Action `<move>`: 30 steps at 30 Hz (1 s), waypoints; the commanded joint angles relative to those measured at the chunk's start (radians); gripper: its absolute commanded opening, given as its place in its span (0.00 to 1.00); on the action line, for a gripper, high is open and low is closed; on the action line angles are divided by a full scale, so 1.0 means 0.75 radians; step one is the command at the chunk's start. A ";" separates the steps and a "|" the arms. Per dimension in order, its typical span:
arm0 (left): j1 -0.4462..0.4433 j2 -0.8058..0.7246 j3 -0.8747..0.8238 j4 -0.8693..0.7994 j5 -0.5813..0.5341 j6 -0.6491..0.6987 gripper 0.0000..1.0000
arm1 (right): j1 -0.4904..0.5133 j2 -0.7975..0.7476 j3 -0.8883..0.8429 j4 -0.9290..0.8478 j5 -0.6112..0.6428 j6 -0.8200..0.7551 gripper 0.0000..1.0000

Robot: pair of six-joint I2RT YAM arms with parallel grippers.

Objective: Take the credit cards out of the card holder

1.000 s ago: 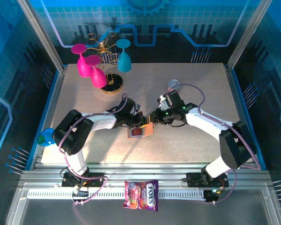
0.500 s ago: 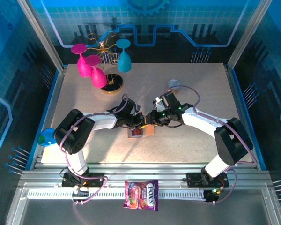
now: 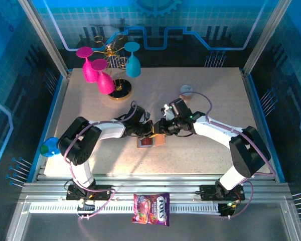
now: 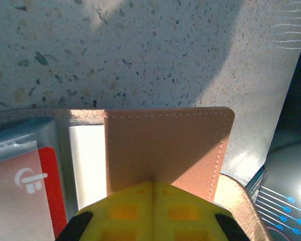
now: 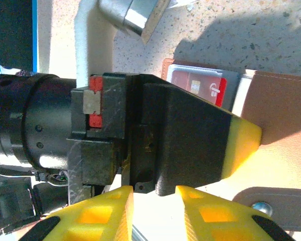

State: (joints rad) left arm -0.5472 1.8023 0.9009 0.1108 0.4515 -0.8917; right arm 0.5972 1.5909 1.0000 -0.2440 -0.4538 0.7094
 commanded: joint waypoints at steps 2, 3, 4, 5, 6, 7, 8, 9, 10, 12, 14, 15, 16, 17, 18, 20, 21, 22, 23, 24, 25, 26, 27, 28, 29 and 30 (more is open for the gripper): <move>-0.008 0.023 0.016 0.006 0.032 -0.006 0.00 | 0.026 -0.011 0.046 -0.009 -0.034 -0.046 0.29; -0.008 0.023 0.018 0.006 0.032 -0.006 0.00 | 0.026 -0.007 0.048 -0.029 -0.017 -0.044 0.29; -0.008 0.023 0.020 0.006 0.031 -0.006 0.00 | 0.026 0.002 0.052 -0.063 0.014 -0.044 0.28; -0.009 0.022 0.021 0.004 0.031 -0.006 0.00 | 0.024 0.009 0.059 -0.098 0.041 -0.045 0.28; -0.009 0.019 0.018 0.000 0.029 -0.006 0.00 | 0.026 0.020 0.070 -0.143 0.075 -0.052 0.27; -0.007 0.014 0.018 -0.004 0.025 -0.004 0.01 | 0.028 0.027 0.081 -0.185 0.108 -0.060 0.26; -0.007 0.012 0.016 -0.004 0.025 -0.002 0.00 | 0.029 0.030 0.092 -0.215 0.138 -0.072 0.26; -0.009 0.009 0.014 -0.007 0.024 -0.002 0.00 | 0.034 0.032 0.104 -0.250 0.171 -0.088 0.26; -0.007 0.010 0.012 -0.007 0.024 -0.002 0.00 | 0.038 0.037 0.122 -0.292 0.212 -0.105 0.26; -0.008 0.010 0.010 -0.007 0.026 -0.001 0.01 | 0.046 0.044 0.159 -0.373 0.287 -0.141 0.25; -0.009 0.007 0.010 -0.007 0.023 -0.003 0.00 | 0.050 0.053 0.191 -0.434 0.342 -0.174 0.25; -0.007 0.006 0.009 -0.007 0.023 -0.004 0.01 | 0.052 0.062 0.207 -0.463 0.368 -0.188 0.25; -0.009 0.006 0.009 -0.007 0.023 -0.005 0.00 | 0.052 0.067 0.219 -0.488 0.389 -0.198 0.25; -0.007 0.004 0.010 -0.007 0.024 -0.005 0.01 | 0.053 0.070 0.226 -0.507 0.404 -0.208 0.25; -0.008 0.004 0.010 -0.007 0.024 -0.005 0.00 | 0.054 0.075 0.234 -0.524 0.423 -0.215 0.25; -0.008 -0.002 0.010 -0.007 0.021 -0.006 0.00 | 0.058 0.082 0.244 -0.550 0.457 -0.226 0.25; -0.007 -0.004 0.009 -0.009 0.021 -0.006 0.00 | 0.058 0.087 0.251 -0.565 0.474 -0.233 0.25; -0.007 -0.007 0.008 -0.009 0.019 -0.004 0.00 | 0.060 0.091 0.255 -0.575 0.489 -0.237 0.25; -0.008 -0.007 0.008 -0.011 0.019 -0.005 0.00 | 0.061 0.095 0.260 -0.584 0.498 -0.245 0.25; -0.009 -0.010 0.006 -0.011 0.019 -0.004 0.01 | 0.063 0.099 0.263 -0.590 0.504 -0.248 0.25; -0.007 -0.012 0.006 -0.010 0.018 -0.005 0.01 | 0.063 0.101 0.266 -0.592 0.502 -0.249 0.26; -0.009 -0.013 0.004 -0.013 0.019 -0.006 0.01 | 0.063 0.103 0.264 -0.586 0.489 -0.251 0.27; -0.009 -0.018 0.004 -0.013 0.017 -0.006 0.01 | 0.063 0.104 0.259 -0.577 0.472 -0.249 0.28; -0.007 -0.021 0.002 -0.015 0.017 -0.007 0.00 | 0.064 0.103 0.251 -0.564 0.456 -0.247 0.29; -0.008 -0.026 0.002 -0.016 0.015 -0.006 0.00 | 0.065 0.106 0.239 -0.547 0.437 -0.242 0.30; -0.008 -0.028 0.002 -0.017 0.013 -0.004 0.00 | 0.065 0.109 0.227 -0.532 0.423 -0.237 0.31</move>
State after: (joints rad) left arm -0.5472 1.8042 0.9009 0.1104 0.4538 -0.8917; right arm 0.6300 1.6608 1.1725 -0.6369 -0.1139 0.5373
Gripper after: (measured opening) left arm 0.052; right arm 0.302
